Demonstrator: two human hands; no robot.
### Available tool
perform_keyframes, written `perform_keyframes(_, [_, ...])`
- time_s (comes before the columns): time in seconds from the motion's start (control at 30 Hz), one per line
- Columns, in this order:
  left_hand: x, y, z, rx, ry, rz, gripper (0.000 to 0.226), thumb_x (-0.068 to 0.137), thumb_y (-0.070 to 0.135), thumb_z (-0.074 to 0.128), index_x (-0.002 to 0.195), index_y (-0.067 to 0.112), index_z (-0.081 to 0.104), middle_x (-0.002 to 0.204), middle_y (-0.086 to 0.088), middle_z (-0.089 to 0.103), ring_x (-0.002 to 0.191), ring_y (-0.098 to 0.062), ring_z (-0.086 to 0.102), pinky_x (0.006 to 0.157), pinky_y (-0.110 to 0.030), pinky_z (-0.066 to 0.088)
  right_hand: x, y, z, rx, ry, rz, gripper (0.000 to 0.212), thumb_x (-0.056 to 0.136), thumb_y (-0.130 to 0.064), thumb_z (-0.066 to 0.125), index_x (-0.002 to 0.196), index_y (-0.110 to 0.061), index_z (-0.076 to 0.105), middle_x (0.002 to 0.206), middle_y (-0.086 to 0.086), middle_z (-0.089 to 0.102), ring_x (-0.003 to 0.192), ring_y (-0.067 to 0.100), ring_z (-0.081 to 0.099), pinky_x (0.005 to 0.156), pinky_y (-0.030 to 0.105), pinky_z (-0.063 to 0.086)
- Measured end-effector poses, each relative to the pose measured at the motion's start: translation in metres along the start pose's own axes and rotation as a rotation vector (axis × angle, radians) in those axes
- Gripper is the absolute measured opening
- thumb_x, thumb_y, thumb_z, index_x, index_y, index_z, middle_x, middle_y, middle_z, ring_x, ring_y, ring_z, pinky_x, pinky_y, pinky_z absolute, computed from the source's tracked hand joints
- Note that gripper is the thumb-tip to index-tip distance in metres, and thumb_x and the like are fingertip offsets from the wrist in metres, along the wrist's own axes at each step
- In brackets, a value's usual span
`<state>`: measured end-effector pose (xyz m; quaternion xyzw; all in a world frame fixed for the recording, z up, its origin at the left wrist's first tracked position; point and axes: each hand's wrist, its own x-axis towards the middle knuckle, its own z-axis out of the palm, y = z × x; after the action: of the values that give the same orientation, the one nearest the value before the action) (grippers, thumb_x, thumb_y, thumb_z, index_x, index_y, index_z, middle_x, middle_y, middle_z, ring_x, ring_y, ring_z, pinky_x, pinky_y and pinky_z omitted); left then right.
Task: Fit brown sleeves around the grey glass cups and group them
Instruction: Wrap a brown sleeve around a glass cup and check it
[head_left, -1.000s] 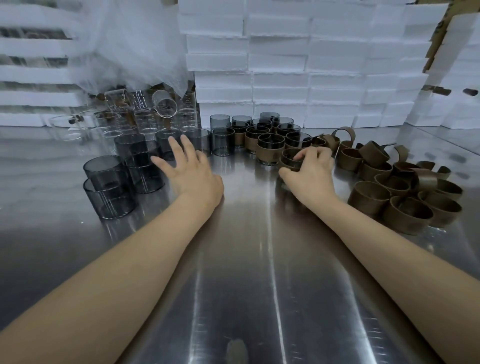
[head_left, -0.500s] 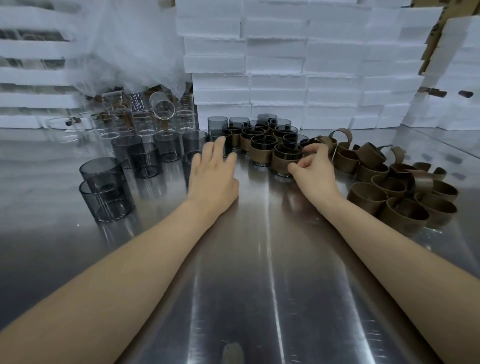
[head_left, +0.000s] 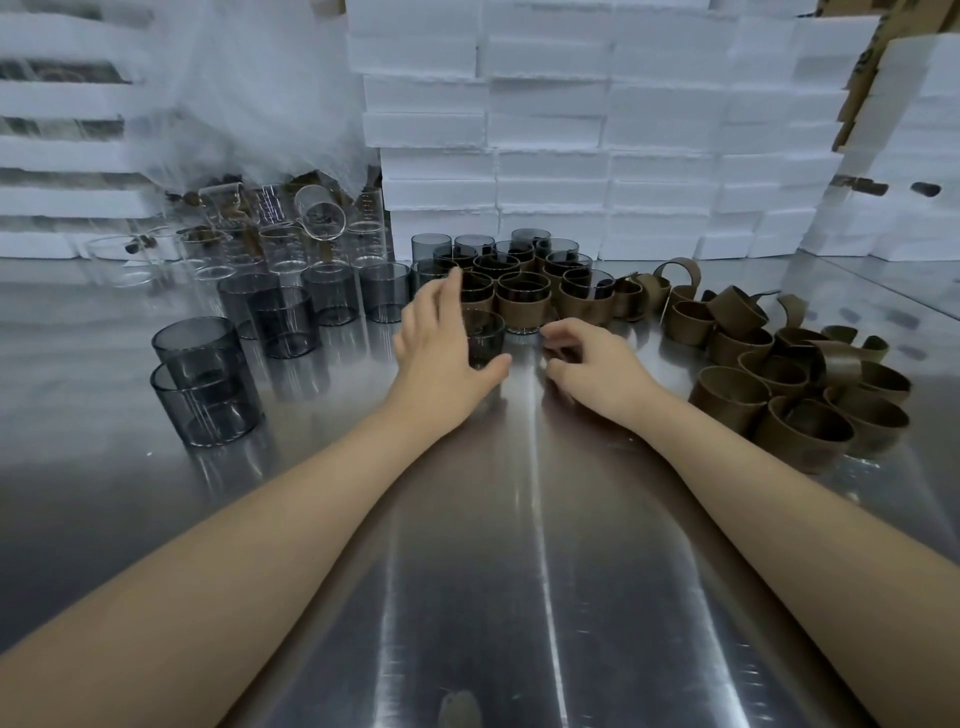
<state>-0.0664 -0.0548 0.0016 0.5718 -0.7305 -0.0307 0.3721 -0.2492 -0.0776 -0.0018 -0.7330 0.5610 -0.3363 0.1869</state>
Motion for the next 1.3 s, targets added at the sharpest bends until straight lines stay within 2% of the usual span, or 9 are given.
perform_keyframes(0.1, [0.003, -0.004, 0.002, -0.041, -0.049, -0.177, 0.099, 0.083, 0.053, 0.068, 0.153, 0.011, 0.012, 0.150, -0.010, 0.028, 0.140, -0.027, 0.025, 0.116, -0.041, 0.020, -0.002, -0.002, 0.000, -0.009, -0.029, -0.033, 0.042, 0.087, -0.011, 0.060, 0.129, -0.016, 0.057, 0.126, -0.002, 0.062, 0.119, 0.010, 0.054, 0.097, 0.015, 0.034])
perform_keyframes(0.2, [0.005, -0.008, 0.002, -0.117, -0.119, -0.189, 0.077, 0.082, 0.054, 0.070, 0.137, 0.013, 0.035, 0.136, -0.005, 0.052, 0.127, -0.025, 0.046, 0.107, -0.043, 0.038, -0.003, -0.003, 0.000, 0.003, -0.078, -0.066, 0.047, 0.086, -0.014, 0.065, 0.132, -0.019, 0.054, 0.123, -0.003, 0.063, 0.117, 0.008, 0.054, 0.096, 0.015, 0.034])
perform_keyframes(0.4, [0.003, -0.005, -0.002, -0.387, -0.177, 0.110, 0.072, 0.075, 0.029, 0.084, 0.136, 0.018, 0.046, 0.124, 0.011, 0.056, 0.111, 0.000, 0.053, 0.088, 0.000, 0.035, -0.007, -0.008, 0.002, 0.107, -0.124, -0.221, 0.069, 0.078, -0.019, 0.078, 0.138, -0.022, 0.044, 0.125, -0.011, 0.059, 0.114, -0.003, 0.054, 0.098, 0.012, 0.041])
perform_keyframes(0.57, [0.000, -0.002, -0.004, -0.535, -0.299, 0.156, 0.083, 0.076, 0.030, 0.081, 0.145, 0.033, 0.036, 0.125, 0.030, 0.049, 0.117, 0.012, 0.051, 0.100, -0.010, 0.040, -0.010, -0.012, 0.001, 0.167, -0.081, -0.287, 0.083, 0.071, -0.021, 0.085, 0.139, -0.027, 0.039, 0.127, -0.019, 0.052, 0.121, -0.002, 0.051, 0.102, 0.014, 0.040])
perform_keyframes(0.73, [-0.003, 0.002, -0.007, -0.581, -0.288, 0.144, 0.079, 0.074, 0.044, 0.075, 0.144, 0.032, 0.039, 0.129, 0.025, 0.052, 0.122, 0.006, 0.051, 0.106, -0.024, 0.044, -0.010, -0.014, -0.001, 0.160, -0.029, -0.305, 0.078, 0.070, -0.017, 0.086, 0.136, -0.023, 0.046, 0.124, -0.013, 0.057, 0.114, -0.002, 0.053, 0.095, 0.008, 0.040])
perform_keyframes(0.93, [-0.004, 0.004, -0.007, -0.546, -0.187, 0.178, 0.054, 0.083, 0.025, 0.077, 0.127, 0.035, 0.049, 0.118, 0.029, 0.056, 0.111, 0.014, 0.052, 0.087, -0.004, 0.040, -0.013, -0.016, 0.001, 0.177, -0.018, -0.341, 0.070, 0.072, -0.011, 0.082, 0.130, -0.030, 0.047, 0.125, -0.016, 0.056, 0.117, -0.001, 0.053, 0.099, 0.018, 0.043])
perform_keyframes(1.07, [-0.005, 0.004, -0.006, -0.516, -0.159, 0.165, 0.049, 0.080, 0.027, 0.079, 0.119, 0.035, 0.050, 0.110, 0.025, 0.060, 0.105, 0.013, 0.055, 0.082, -0.004, 0.040, -0.014, -0.016, 0.001, 0.197, -0.091, -0.341, 0.073, 0.074, -0.007, 0.079, 0.138, -0.018, 0.045, 0.133, -0.009, 0.054, 0.124, 0.002, 0.051, 0.104, 0.022, 0.042])
perform_keyframes(1.2, [-0.005, 0.004, -0.006, -0.470, -0.151, 0.137, 0.048, 0.077, 0.037, 0.080, 0.114, 0.032, 0.050, 0.111, 0.020, 0.060, 0.106, 0.008, 0.055, 0.086, -0.007, 0.042, -0.017, -0.025, 0.003, 0.151, -0.046, -0.389, 0.067, 0.071, -0.012, 0.079, 0.125, -0.039, 0.049, 0.119, -0.029, 0.056, 0.115, -0.010, 0.051, 0.095, 0.010, 0.040])
perform_keyframes(1.3, [-0.005, 0.006, -0.004, -0.485, -0.120, 0.094, 0.045, 0.076, 0.039, 0.080, 0.110, 0.028, 0.052, 0.109, 0.017, 0.061, 0.104, 0.006, 0.056, 0.086, -0.009, 0.044, -0.018, -0.030, 0.006, 0.117, -0.052, -0.415, 0.063, 0.071, -0.016, 0.076, 0.128, -0.031, 0.054, 0.121, -0.019, 0.061, 0.117, 0.004, 0.054, 0.099, 0.027, 0.045])
